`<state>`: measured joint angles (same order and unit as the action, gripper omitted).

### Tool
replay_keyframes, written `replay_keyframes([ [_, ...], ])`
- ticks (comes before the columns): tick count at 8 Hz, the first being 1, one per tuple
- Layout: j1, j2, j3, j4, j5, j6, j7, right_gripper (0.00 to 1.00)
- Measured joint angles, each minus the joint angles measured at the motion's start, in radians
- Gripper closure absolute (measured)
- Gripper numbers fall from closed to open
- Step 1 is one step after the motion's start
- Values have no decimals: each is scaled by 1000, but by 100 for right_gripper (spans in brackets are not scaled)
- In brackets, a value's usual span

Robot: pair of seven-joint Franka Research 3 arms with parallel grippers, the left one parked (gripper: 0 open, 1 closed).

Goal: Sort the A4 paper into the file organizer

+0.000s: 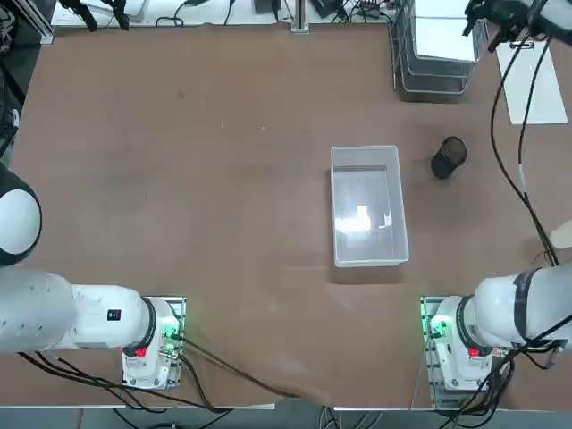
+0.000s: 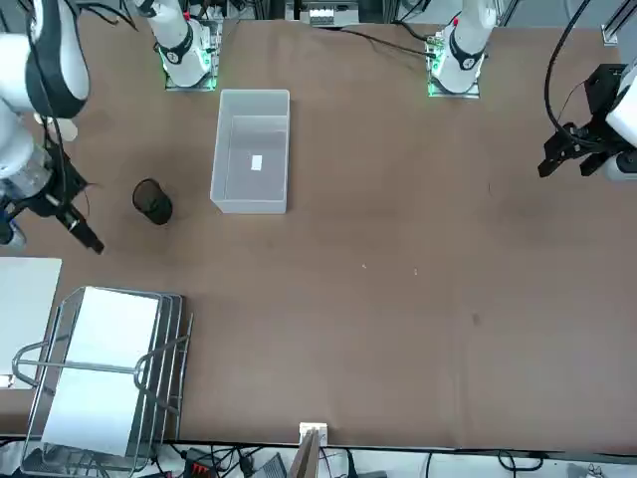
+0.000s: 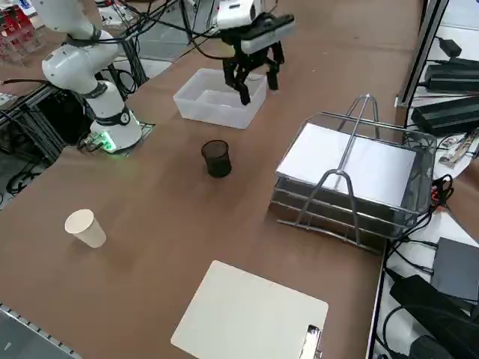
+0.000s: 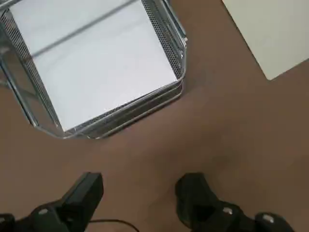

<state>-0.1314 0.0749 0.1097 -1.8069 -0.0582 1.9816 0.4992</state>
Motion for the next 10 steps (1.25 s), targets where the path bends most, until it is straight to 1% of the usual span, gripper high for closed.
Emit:
replay_keyframes([
  [1, -1, -3, -1, 54, 17, -84, -119, 0],
  [2, -2, -5, -3, 99, 34, -142, -234, 0],
  [6, -4, -7, -6, 206, 41, -288, -550, 0],
  [7, -5, -8, -7, 219, 41, -314, -593, 0],
  [10, -3, -15, -4, 283, 42, -386, -618, 0],
])
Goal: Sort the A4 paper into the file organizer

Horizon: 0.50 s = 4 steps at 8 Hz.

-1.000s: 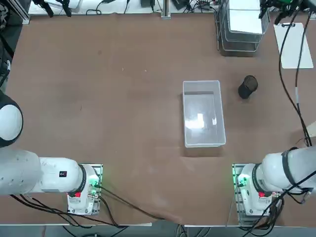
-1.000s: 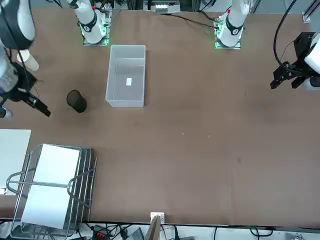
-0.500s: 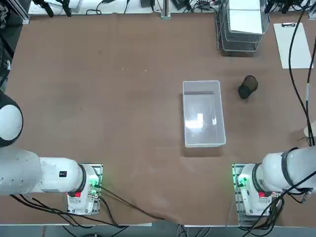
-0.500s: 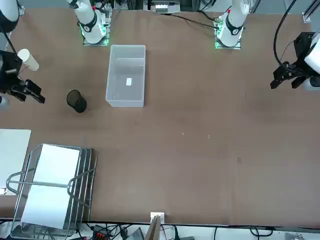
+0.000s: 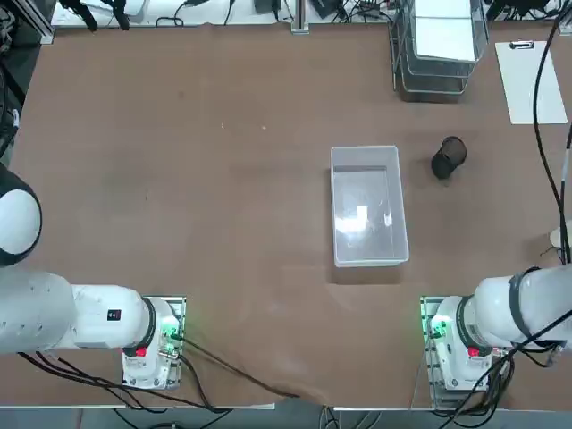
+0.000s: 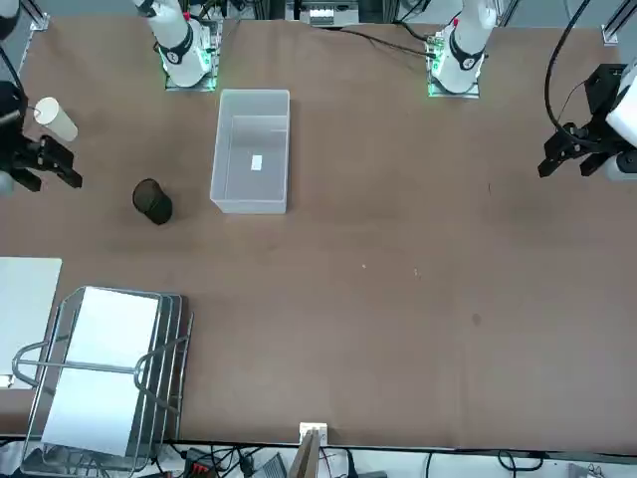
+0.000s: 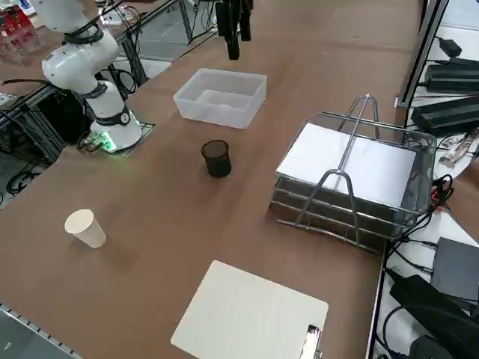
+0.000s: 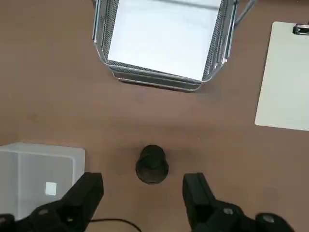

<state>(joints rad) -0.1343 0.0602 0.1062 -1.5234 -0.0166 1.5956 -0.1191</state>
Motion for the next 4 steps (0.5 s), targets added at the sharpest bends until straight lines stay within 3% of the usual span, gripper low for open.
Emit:
replay_keyframes([
  [4, 5, -35, -6, 13, 1, -74, -7, 0],
])
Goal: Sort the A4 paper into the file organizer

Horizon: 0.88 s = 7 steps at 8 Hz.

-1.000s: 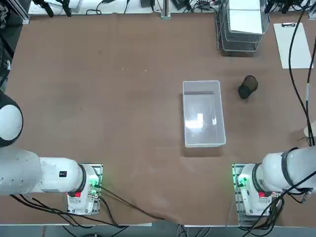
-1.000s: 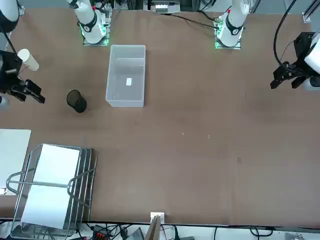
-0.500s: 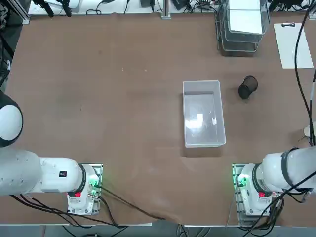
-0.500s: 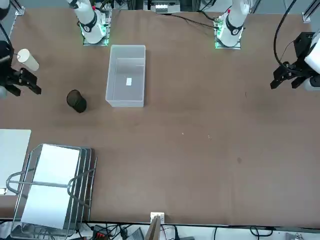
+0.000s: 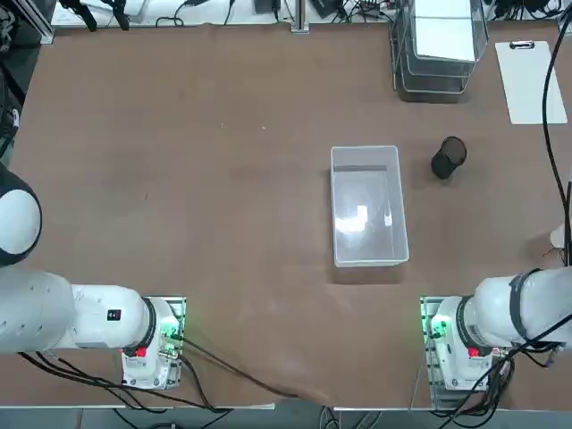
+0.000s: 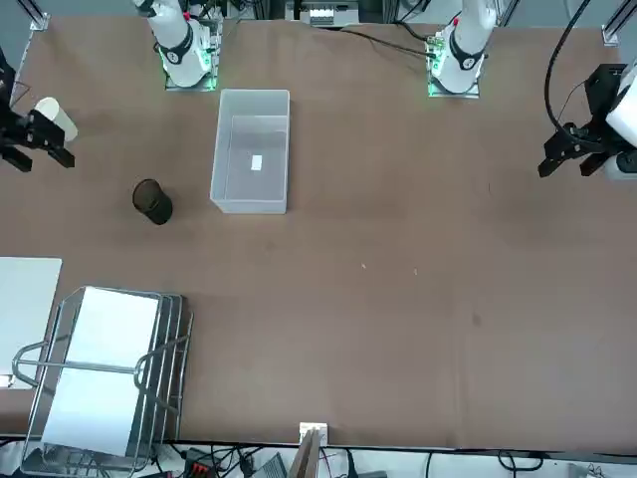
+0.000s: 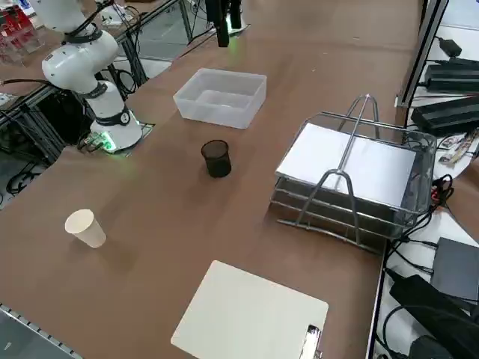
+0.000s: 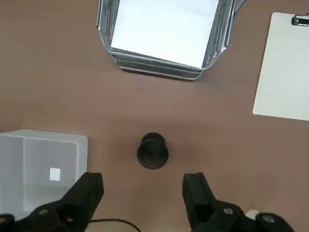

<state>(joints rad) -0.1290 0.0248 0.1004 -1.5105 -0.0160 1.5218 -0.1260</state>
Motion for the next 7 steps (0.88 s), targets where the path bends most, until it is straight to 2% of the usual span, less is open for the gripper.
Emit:
replay_keyframes([
  [3, 62, -44, -79, -52, 3, -3, 0, 0],
  [7, 86, -59, -86, -69, 6, -3, 40, 0],
])
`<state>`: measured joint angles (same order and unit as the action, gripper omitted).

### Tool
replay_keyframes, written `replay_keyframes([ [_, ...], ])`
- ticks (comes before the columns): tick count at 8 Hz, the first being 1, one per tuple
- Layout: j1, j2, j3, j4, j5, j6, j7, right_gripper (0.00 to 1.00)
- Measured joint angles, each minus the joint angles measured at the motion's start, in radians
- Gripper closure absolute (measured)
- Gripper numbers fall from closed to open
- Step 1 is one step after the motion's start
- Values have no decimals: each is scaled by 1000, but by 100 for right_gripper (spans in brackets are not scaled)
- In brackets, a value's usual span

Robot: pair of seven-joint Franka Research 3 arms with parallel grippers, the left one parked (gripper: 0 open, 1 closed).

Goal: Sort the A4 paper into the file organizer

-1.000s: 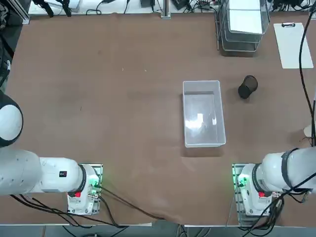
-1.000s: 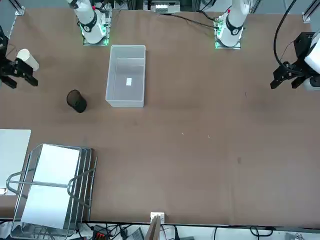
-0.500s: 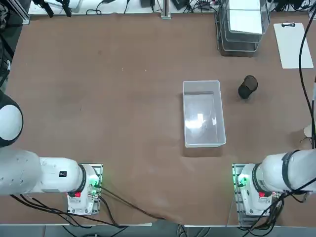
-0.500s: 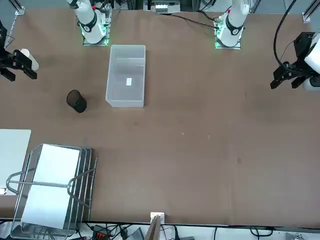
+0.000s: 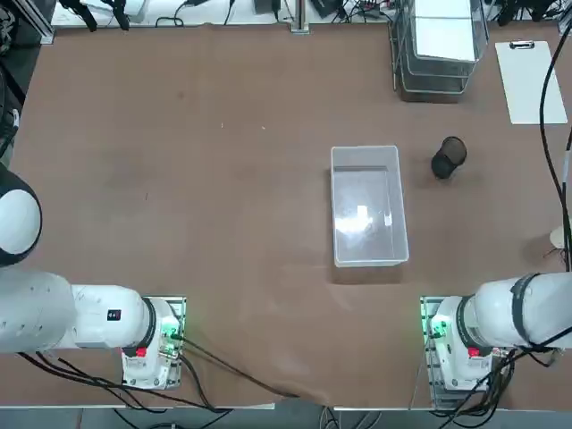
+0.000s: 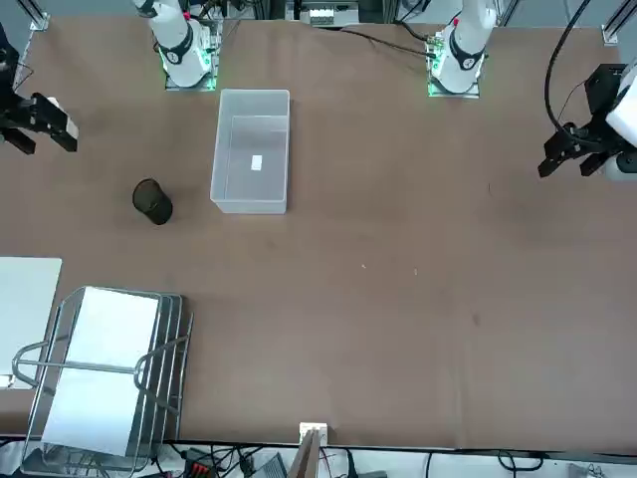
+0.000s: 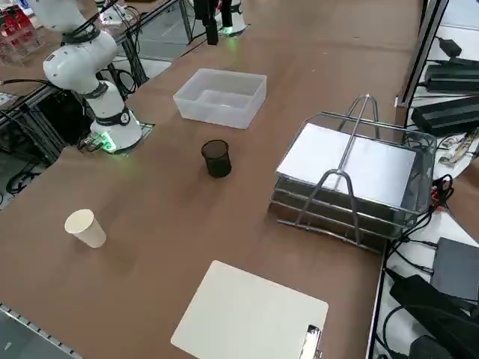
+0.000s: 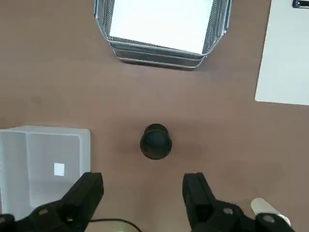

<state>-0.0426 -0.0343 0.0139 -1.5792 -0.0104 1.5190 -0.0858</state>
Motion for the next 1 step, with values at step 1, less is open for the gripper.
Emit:
replay_keyframes([
  [1, 1, 0, 0, 0, 0, 0, 0, 0],
])
